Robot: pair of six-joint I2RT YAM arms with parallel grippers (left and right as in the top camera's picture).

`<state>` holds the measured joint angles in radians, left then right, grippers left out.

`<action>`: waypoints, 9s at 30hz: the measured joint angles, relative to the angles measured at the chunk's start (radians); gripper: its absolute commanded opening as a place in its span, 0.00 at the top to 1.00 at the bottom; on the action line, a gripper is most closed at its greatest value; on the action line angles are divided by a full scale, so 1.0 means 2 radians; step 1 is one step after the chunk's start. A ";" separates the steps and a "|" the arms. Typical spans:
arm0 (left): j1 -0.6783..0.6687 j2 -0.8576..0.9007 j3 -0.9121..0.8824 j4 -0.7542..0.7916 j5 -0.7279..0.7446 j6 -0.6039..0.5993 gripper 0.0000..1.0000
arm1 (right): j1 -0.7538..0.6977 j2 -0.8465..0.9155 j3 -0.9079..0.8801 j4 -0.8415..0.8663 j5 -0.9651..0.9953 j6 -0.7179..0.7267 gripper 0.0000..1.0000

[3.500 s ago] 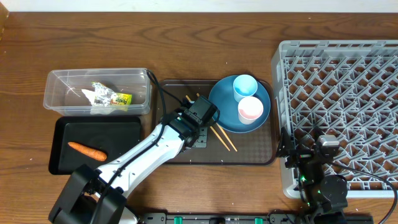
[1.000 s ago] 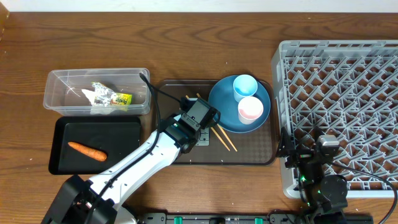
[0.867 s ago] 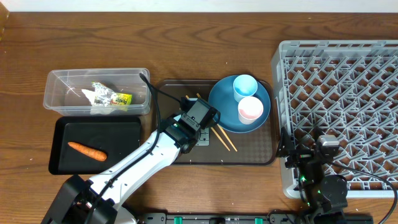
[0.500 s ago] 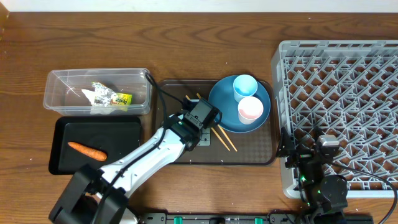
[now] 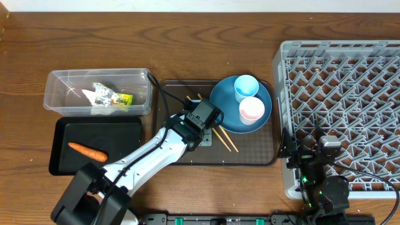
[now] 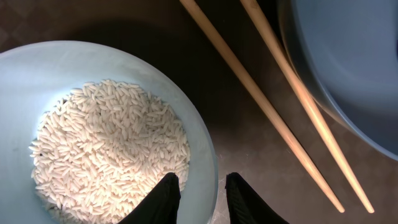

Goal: Sort waste into correct bins and load items into the dishwasher rack
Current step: 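Lift the rice bowl with the left gripper, then carry the bowl left over the black tray and tilt it, then tip the bowl to pour the rice onto the black tray, then carry the empty bowl back right to the brown tray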

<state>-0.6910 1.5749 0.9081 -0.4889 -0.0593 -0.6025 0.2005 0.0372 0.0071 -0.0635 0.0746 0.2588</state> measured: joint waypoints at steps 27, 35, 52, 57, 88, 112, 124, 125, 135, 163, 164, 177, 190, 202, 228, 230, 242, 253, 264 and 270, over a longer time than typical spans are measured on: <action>0.000 0.021 0.000 0.012 0.000 0.000 0.91 | 0.000 0.000 0.000 0.000 0.000 0.000 0.01; 0.000 0.021 0.000 0.012 -0.003 0.000 0.94 | 0.000 0.000 0.000 0.000 0.000 0.000 0.01; 0.003 -0.074 -0.001 -0.024 -0.013 0.008 0.94 | 0.000 0.000 0.000 0.000 0.000 0.000 0.01; 0.031 -0.128 -0.001 -0.079 -0.013 0.024 0.94 | 0.000 0.000 0.000 0.000 0.000 0.000 0.01; 0.494 -0.270 -0.001 -0.156 0.238 0.191 0.94 | 0.000 0.000 0.000 0.000 0.000 0.000 0.01; 0.741 -0.188 -0.010 -0.157 0.561 0.327 0.94 | 0.000 0.000 0.000 0.000 0.000 0.000 0.01; 0.829 -0.131 -0.062 -0.157 0.699 0.411 0.94 | 0.000 0.000 0.000 0.000 0.000 0.000 0.01; 0.835 -0.128 -0.068 -0.157 0.708 0.419 0.93 | 0.000 0.000 0.000 0.000 0.000 0.000 0.01; 0.859 -0.105 -0.083 -0.157 0.762 0.454 0.93 | 0.000 0.000 0.000 0.000 0.000 0.000 0.01; 0.859 -0.105 -0.083 -0.233 0.803 0.430 0.93 | 0.000 0.000 0.000 0.000 0.000 0.000 0.01; 0.859 -0.105 -0.083 -0.232 0.803 0.430 0.93 | 0.000 0.000 0.000 0.000 0.000 0.000 0.01; 0.859 -0.105 -0.083 -0.246 0.803 0.430 0.93 | 0.000 0.000 0.000 0.000 0.000 0.000 0.01; 0.859 -0.105 -0.084 -0.217 0.803 0.425 0.93 | 0.000 0.001 0.000 0.000 0.000 0.000 0.01; 0.858 -0.105 -0.084 -0.253 0.803 0.423 0.91 | 0.000 0.001 0.000 0.000 0.000 0.000 0.01; 0.829 -0.105 -0.084 -0.198 0.797 0.430 0.94 | 0.000 0.001 0.000 0.000 0.000 0.000 0.01; 0.814 -0.105 -0.083 -0.198 0.795 0.430 0.94 | 0.000 0.001 0.000 0.000 0.000 0.000 0.01; 0.706 -0.231 -0.042 -0.192 0.621 0.375 0.94 | 0.000 0.001 0.000 0.000 0.000 0.000 0.01; 0.587 -0.386 -0.042 -0.202 0.391 0.310 0.94 | 0.000 0.001 0.000 0.000 0.000 0.000 0.01; 0.437 -0.392 -0.042 -0.193 0.270 0.273 0.94 | 0.000 0.001 0.000 0.000 0.000 0.000 0.01; 0.332 -0.367 -0.042 -0.178 0.213 0.266 0.94 | 0.000 0.001 0.000 0.000 0.000 0.000 0.01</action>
<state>-0.0277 0.8402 0.8246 -0.8448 0.3676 -0.0711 0.2005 0.0391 0.0067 -0.0635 0.0746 0.2588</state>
